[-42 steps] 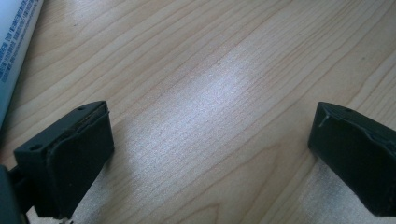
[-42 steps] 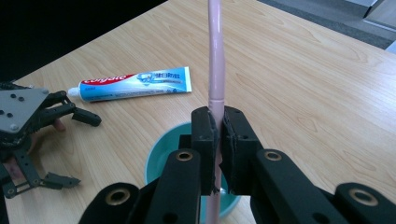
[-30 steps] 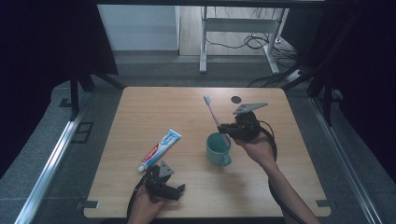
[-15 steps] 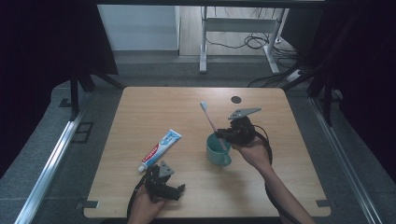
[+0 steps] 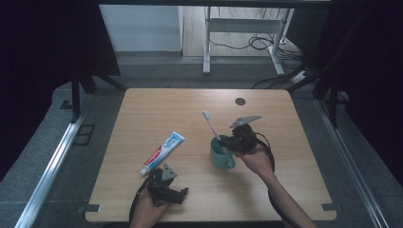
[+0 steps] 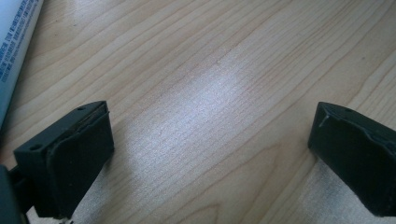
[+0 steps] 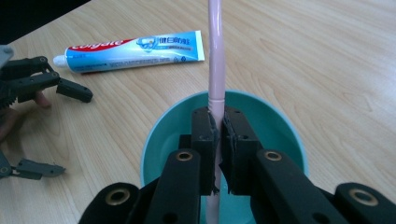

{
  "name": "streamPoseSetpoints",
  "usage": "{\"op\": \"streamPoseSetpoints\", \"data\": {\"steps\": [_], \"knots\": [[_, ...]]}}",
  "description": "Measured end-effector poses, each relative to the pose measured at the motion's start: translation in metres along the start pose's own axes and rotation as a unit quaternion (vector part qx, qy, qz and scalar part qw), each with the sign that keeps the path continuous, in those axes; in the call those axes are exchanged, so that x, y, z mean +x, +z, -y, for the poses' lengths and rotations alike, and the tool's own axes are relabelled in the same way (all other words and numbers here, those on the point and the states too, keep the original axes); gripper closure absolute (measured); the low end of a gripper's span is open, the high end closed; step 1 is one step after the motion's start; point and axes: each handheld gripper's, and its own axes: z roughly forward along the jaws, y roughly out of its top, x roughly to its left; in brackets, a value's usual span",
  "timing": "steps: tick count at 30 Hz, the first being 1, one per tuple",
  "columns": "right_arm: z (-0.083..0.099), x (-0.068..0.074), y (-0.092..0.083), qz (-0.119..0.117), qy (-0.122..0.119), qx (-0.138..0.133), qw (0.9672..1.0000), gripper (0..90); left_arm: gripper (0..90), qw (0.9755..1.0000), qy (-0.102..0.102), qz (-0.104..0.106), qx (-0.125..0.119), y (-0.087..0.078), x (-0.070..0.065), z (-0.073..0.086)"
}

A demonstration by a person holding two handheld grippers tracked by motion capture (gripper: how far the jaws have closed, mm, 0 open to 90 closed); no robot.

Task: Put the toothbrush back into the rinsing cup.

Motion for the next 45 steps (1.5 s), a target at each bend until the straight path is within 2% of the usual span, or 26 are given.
{"op": "streamPoseSetpoints", "data": {"steps": [13, 27, 45], "knots": [[0.012, -0.003, 0.012, 0.002, 0.006, 0.034, 0.9994, 82.7, 0.0, 1.0000, 0.000, 0.000, 0.000, 0.000, 0.000, 0.000], [0.017, -0.008, 0.018, 0.000, 0.014, 0.057, 0.9983, 82.2, 0.0, 1.0000, 0.001, 0.000, 0.001, 0.000, 0.000, 0.000], [0.016, -0.006, 0.021, -0.002, 0.005, 0.067, 0.9977, 75.8, 0.0, 1.0000, 0.001, 0.000, 0.001, 0.000, 0.000, 0.000]]}}
